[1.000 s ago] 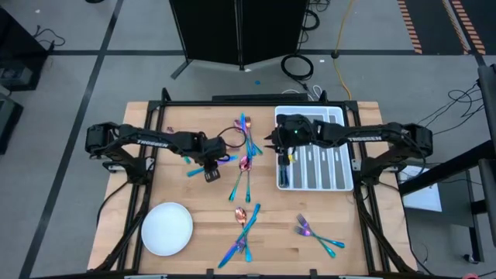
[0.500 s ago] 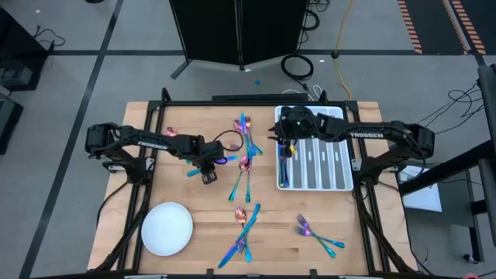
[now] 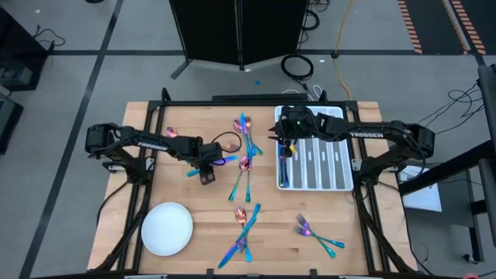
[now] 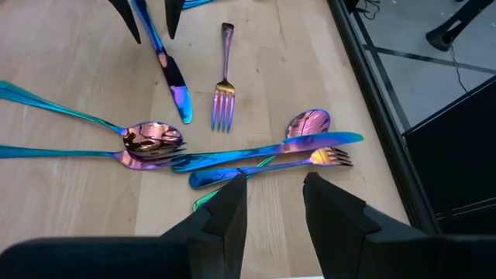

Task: Sort silverware
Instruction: Put the blue knife into the utensil organizer

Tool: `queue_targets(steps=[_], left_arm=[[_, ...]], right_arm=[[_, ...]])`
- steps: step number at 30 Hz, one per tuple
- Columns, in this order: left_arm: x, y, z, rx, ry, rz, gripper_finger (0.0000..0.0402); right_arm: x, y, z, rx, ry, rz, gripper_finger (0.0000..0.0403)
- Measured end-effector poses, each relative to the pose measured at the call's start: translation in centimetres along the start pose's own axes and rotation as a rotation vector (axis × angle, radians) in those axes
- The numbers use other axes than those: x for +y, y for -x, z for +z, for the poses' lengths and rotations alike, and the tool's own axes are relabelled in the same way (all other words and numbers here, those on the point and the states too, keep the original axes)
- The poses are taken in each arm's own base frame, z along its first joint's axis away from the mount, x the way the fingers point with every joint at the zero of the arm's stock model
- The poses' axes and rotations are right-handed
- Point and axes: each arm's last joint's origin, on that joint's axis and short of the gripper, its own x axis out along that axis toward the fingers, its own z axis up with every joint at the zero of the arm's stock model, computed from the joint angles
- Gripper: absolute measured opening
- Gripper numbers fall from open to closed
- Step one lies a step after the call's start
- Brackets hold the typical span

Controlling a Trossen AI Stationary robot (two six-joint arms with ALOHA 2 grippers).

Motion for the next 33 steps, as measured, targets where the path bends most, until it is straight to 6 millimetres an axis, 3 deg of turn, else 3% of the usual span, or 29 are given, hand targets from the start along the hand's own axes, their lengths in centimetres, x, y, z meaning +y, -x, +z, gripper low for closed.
queue_targets(steps=[18,27,33], left_arm=[[0.54,-0.86,-0.3,-0.027,-0.005,-0.014,0.0202],[0.56,-0.86,-0.33,-0.026,-0.038,-0.003,0.0149],[0.59,-0.87,-0.36,-0.025,-0.04,0.007,0.0139]], right_arm=[[0.0,0.0,-0.01,0.001,0.0,0.0,0.0114],[0.0,0.0,-0.01,0.001,0.003,0.0,0.0114],[0.0,0.0,-0.01,0.001,0.003,0.0,0.0114]])
